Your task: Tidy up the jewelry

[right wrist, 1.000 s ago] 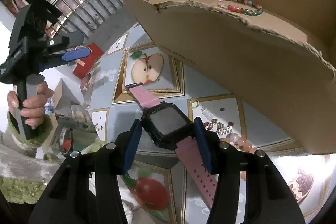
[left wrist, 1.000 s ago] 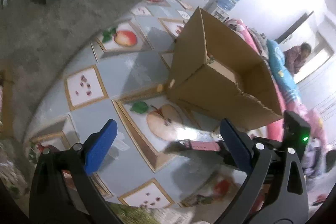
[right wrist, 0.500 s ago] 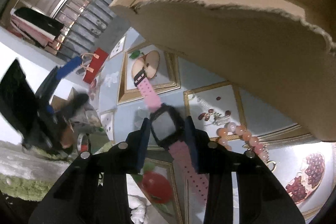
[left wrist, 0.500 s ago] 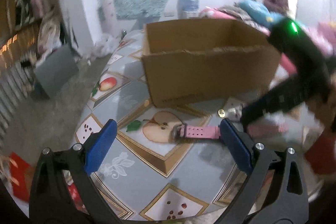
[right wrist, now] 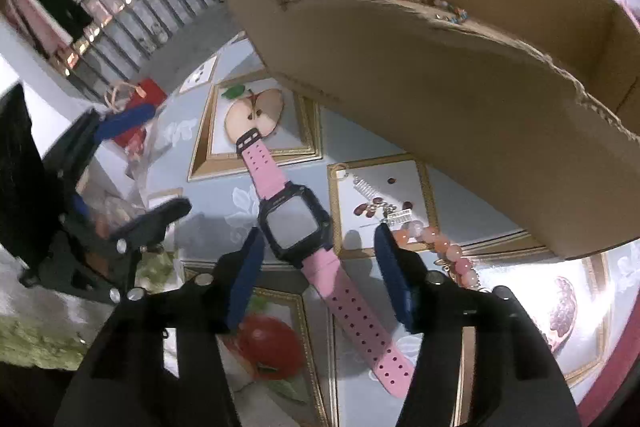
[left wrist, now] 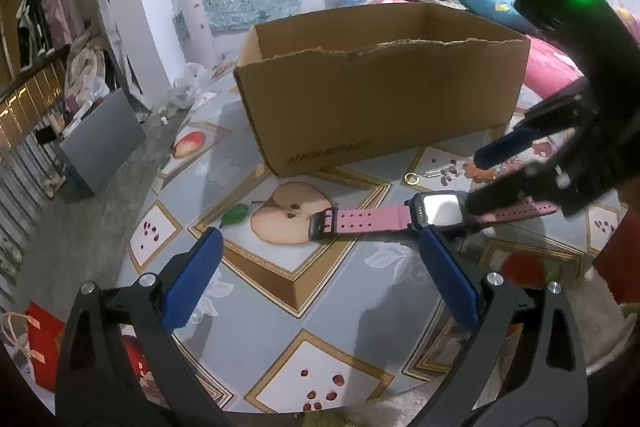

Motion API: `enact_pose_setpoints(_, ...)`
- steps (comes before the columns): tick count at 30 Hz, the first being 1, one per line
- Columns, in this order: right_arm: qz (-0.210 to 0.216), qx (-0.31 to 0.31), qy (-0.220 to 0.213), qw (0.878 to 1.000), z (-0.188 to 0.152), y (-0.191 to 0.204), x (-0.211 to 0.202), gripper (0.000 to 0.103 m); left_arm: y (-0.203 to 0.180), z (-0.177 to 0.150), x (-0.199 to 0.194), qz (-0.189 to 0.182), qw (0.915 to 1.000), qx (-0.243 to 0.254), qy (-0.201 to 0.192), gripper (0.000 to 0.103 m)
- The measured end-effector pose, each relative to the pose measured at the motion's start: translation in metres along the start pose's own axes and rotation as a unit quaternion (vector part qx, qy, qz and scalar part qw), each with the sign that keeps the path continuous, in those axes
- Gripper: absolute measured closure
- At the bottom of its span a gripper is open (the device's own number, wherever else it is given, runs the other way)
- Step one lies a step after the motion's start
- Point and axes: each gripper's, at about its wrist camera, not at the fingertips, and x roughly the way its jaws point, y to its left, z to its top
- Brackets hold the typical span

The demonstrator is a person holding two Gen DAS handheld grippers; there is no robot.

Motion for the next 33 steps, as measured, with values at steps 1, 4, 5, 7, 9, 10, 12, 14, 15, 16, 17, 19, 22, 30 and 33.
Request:
enact_pose_setpoints(1, -0.011, -0.005, -0.002, 1.000, -0.001, 0.003, 0.002, 0.042, 0.002, -0.001, 0.000, 0.000, 1.0000, -0.004, 0.000, 0.008)
enact_pose_setpoints(4, -0.060, -0.031, -0.005, 0.998, -0.005, 0.015, 0.009, 0.042, 0.004, -0.004, -0.003, 0.001, 0.9999, -0.011, -0.003, 0.008)
enact_pose_setpoints(5, -0.081, -0.041, -0.005, 0.996, -0.007, 0.019, 0.013, 0.042, 0.004, -0.005, -0.004, 0.001, 0.9999, -0.013, -0.004, 0.008)
enact_pose_setpoints(7, -0.099, -0.051, -0.003, 0.994, -0.009, 0.023, 0.018, 0.041, 0.005, -0.007, -0.005, 0.002, 0.9998, -0.016, -0.007, 0.008)
enact_pose_setpoints(9, -0.113, -0.062, -0.006, 0.992, -0.010, 0.028, 0.022, 0.041, 0.006, -0.009, -0.006, 0.004, 0.9998, -0.015, -0.009, 0.008)
enact_pose_setpoints(10, -0.124, -0.068, -0.004, 0.990, -0.011, 0.031, 0.024, 0.041, 0.006, -0.011, -0.007, 0.004, 0.9999, -0.013, -0.010, 0.008)
enact_pose_setpoints(12, -0.137, -0.077, -0.003, 0.988, -0.011, 0.035, 0.026, 0.041, 0.004, -0.013, -0.008, 0.005, 0.9999, -0.006, -0.011, 0.008)
enact_pose_setpoints(14, -0.137, -0.079, -0.002, 0.987, -0.010, 0.037, 0.027, 0.041, 0.003, -0.015, -0.011, 0.007, 0.9999, -0.002, -0.013, 0.008)
enact_pose_setpoints(15, -0.138, -0.078, -0.002, 0.987, -0.010, 0.038, 0.028, 0.041, 0.003, -0.016, -0.012, 0.006, 0.9999, 0.000, -0.014, 0.008)
enact_pose_setpoints(16, -0.137, -0.076, -0.002, 0.988, -0.009, 0.038, 0.028, 0.041, 0.003, -0.017, -0.013, 0.006, 0.9999, 0.000, -0.016, 0.008)
enact_pose_setpoints(17, -0.133, -0.071, -0.001, 0.989, -0.008, 0.037, 0.028, 0.041, 0.003, -0.018, -0.014, 0.006, 0.9998, 0.000, -0.017, 0.008)
enact_pose_setpoints(19, -0.114, -0.058, 0.005, 0.992, -0.007, 0.035, 0.028, 0.055, 0.003, -0.019, -0.016, 0.006, 0.9998, 0.001, -0.021, 0.008)
enact_pose_setpoints(22, -0.086, -0.038, 0.015, 0.995, -0.005, 0.026, 0.026, 0.061, 0.003, -0.021, -0.019, 0.008, 0.9996, 0.005, -0.027, 0.008)
enact_pose_setpoints(30, 0.031, 0.013, 0.040, 0.999, 0.002, -0.005, 0.021, 0.064, -0.005, -0.024, -0.023, 0.006, 0.9989, 0.029, -0.036, 0.008)
enact_pose_setpoints(33, 0.077, 0.022, 0.057, 0.995, 0.005, -0.018, 0.022, 0.064, -0.016, -0.024, -0.022, 0.001, 0.9976, 0.058, -0.037, 0.009)
